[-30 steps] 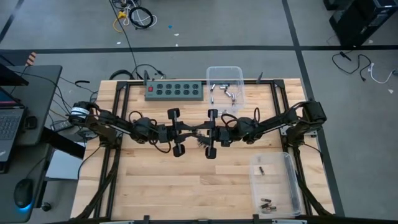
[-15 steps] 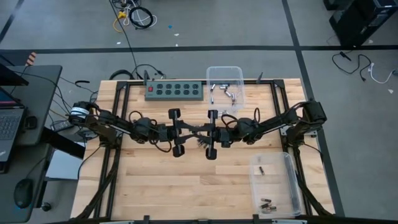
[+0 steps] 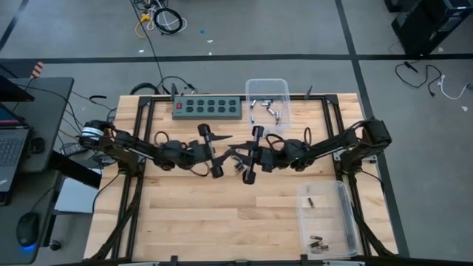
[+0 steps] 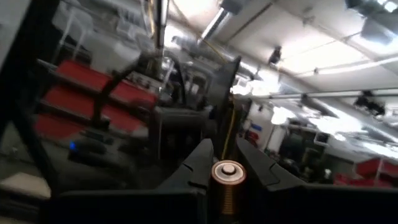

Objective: Sort batteries
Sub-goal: Put the black battery into the bottom transparent bin

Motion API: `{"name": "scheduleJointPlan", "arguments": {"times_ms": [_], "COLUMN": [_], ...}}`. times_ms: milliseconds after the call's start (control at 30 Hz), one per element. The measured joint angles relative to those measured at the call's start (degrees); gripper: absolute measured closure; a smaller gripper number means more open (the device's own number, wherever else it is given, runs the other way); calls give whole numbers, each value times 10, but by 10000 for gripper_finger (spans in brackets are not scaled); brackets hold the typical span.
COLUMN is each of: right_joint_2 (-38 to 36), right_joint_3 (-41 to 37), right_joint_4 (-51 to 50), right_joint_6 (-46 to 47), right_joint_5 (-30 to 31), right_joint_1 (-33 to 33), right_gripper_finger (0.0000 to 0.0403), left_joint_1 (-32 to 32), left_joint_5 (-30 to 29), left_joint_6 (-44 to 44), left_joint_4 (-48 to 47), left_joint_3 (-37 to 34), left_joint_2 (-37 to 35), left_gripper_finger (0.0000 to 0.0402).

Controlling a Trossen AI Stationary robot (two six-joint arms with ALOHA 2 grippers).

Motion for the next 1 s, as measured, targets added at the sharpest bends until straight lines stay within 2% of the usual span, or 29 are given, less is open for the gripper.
{"name": "scheduleJointPlan", "arguments": {"times_ms": [100, 200, 367, 500, 600, 733, 900, 1000], "right_joint_2": [-29, -44, -86, -137, -199, -279, -375, -412], "right_joint_3": [4, 2, 2, 2, 2, 2, 1, 1], "right_joint_4": [-13, -38, -69, -166, -277, -501, -789, -954], "right_joint_6": [-2, -1, 3, 56, 122, 219, 371, 479], "right_joint_5": [9, 26, 57, 76, 76, 68, -20, -52], "right_joint_1": [10, 17, 29, 34, 33, 30, 31, 45], "right_gripper_finger": [359, 359, 359, 359, 359, 359, 359, 359], "left_joint_1": [5, 1, 2, 0, 0, -2, -2, -3], "left_joint_5": [-27, -22, -30, -37, -44, -59, -67, -67], "left_joint_6": [-2, -3, -6, -6, -4, -2, -4, -4], "left_joint_4": [-55, -32, -52, -56, -58, -80, -109, -109], "left_joint_3": [-7, -7, -12, -11, -11, -11, -11, -11], "left_joint_2": [9, 1, 5, 4, 3, 3, 3, 3], "left_gripper_finger": [165, 165, 165, 165, 165, 165, 165, 165]}}
